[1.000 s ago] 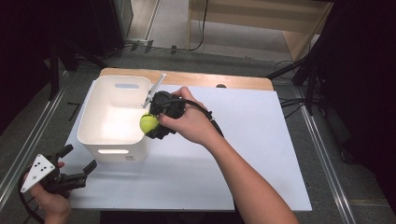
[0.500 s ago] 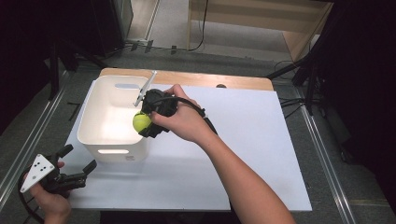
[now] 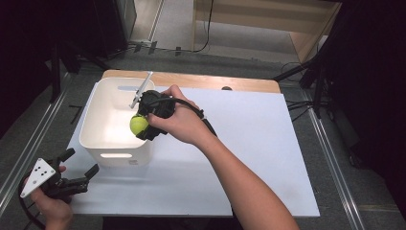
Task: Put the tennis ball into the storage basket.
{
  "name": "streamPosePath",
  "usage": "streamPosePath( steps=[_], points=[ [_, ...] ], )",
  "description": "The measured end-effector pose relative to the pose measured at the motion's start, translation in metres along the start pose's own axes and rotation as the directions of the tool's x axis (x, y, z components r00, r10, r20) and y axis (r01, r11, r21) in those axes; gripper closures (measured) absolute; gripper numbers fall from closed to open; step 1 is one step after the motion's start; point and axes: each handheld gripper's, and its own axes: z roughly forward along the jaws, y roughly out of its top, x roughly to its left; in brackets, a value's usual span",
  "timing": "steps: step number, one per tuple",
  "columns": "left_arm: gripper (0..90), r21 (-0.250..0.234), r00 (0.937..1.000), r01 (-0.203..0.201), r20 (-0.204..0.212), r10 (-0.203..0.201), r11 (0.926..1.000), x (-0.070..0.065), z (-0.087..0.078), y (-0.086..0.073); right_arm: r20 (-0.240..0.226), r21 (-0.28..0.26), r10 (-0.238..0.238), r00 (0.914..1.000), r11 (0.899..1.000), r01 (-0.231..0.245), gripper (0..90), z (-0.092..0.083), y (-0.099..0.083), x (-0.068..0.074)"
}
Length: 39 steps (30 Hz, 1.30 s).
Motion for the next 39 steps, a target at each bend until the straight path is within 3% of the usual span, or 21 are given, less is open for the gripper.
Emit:
streamPosePath(
  steps=[18,39],
  points=[
    [0.0,0.0,1.0,0.0,0.001,0.0,1.0,0.0,0.0,0.0,-0.013,-0.002,-0.019,0.9997,1.0,0.019,23.7,0.017,0.013,0.0],
    [0.0,-0.008,1.0,0.004,0.002,-0.004,1.0,0.0,0.0,0.0,-0.003,0.03,0.003,1.0,1.0,-0.003,23.7,0.042,0.015,-0.006]
  ],
)
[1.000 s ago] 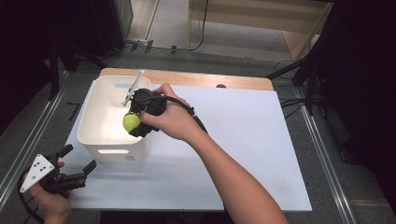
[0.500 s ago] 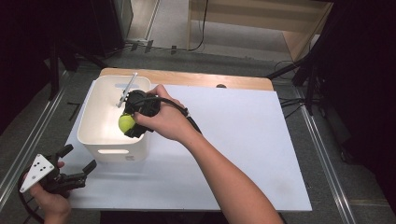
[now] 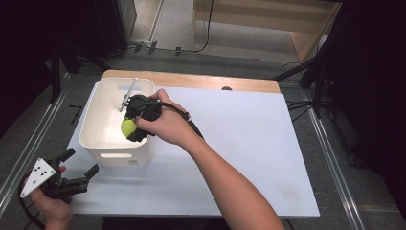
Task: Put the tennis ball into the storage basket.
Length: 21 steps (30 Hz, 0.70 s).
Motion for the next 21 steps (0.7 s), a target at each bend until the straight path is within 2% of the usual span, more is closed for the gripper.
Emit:
streamPosePath(
  steps=[9,18,21],
  points=[
    [0.0,-0.002,1.0,0.0,0.002,0.0,1.0,0.0,0.0,0.0,-0.002,0.016,0.009,1.0,1.0,-0.009,23.5,0.011,-0.002,-0.006],
    [0.0,-0.002,1.0,0.001,0.001,-0.001,1.0,0.0,0.0,0.0,-0.006,0.05,0.009,0.9999,0.999,-0.009,23.0,0.017,-0.006,-0.006],
    [0.0,-0.001,1.0,0.001,0.001,-0.001,1.0,0.0,0.0,0.0,-0.008,0.046,0.007,0.9999,0.999,-0.007,19.1,0.016,-0.008,-0.005]
  ],
)
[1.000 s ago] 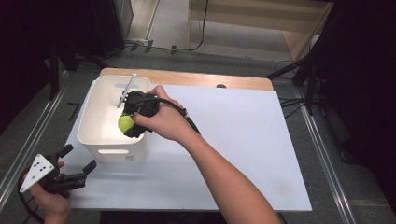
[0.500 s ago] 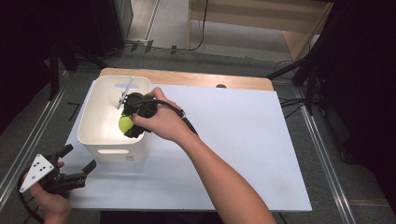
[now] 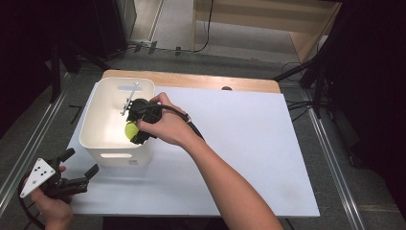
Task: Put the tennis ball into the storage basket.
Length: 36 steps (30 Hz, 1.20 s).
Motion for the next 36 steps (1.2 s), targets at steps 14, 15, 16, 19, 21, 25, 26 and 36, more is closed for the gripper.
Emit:
streamPosePath(
  steps=[14,15,16,19,21,25,26,36],
  points=[
    [0.0,0.005,1.0,-0.003,-0.002,0.003,1.0,0.0,0.0,0.0,0.018,-0.078,0.015,0.9997,0.997,-0.013,9.0,-0.021,-0.012,0.008],
    [0.0,0.004,1.0,-0.002,-0.001,0.002,1.0,0.0,0.0,0.0,0.016,-0.084,0.02,0.9997,0.996,-0.019,8.4,-0.022,-0.014,0.008],
    [0.0,0.007,1.0,-0.002,-0.001,0.002,1.0,0.0,0.0,0.0,0.016,-0.085,0.023,0.9996,0.996,-0.021,7.3,-0.023,-0.016,0.008],
    [0.0,0.005,1.0,-0.001,-0.001,0.001,1.0,0.0,0.0,0.0,0.019,-0.109,0.032,0.9993,0.994,-0.03,6.7,-0.028,-0.024,0.006],
    [0.0,0.001,1.0,-0.001,0.0,0.001,1.0,0.0,0.001,0.0,0.008,-0.123,0.046,0.9989,0.991,-0.045,1.3,-0.03,-0.03,0.006],
    [0.0,0.004,1.0,-0.004,0.0,0.004,1.0,0.0,0.001,0.0,0.011,-0.133,0.067,0.9977,0.989,-0.065,1.1,-0.034,-0.041,0.005],
    [0.0,0.005,1.0,-0.005,0.0,0.005,1.0,0.0,0.001,0.0,0.015,-0.139,0.072,0.9973,0.988,-0.069,1.0,-0.035,-0.044,0.005],
    [0.0,0.005,1.0,-0.005,-0.002,0.005,1.0,-0.001,0.001,0.0,0.033,-0.159,0.118,0.9924,0.981,-0.112,0.0,-0.041,-0.071,0.004]
  ],
)
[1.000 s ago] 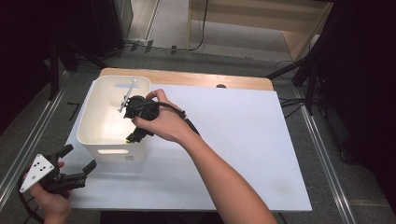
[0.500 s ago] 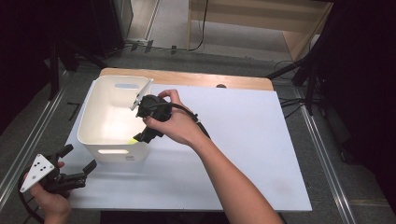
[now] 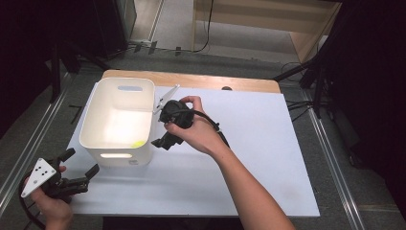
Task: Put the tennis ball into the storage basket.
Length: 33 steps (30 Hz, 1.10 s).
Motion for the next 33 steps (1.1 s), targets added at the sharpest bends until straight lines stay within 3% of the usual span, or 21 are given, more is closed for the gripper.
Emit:
streamPosePath(
  steps=[11,33],
  points=[
    [0.0,0.004,1.0,-0.006,-0.001,0.006,1.0,0.0,0.0,0.0,0.021,-0.019,0.015,0.9997,1.0,-0.015,0.0,-0.007,-0.03,-0.004],
    [0.0,0.008,0.9999,-0.009,-0.006,0.009,0.9999,-0.001,0.0,0.0,0.078,-0.075,0.102,0.9918,0.993,-0.096,0.0,-0.017,-0.096,-0.01]
  ],
)
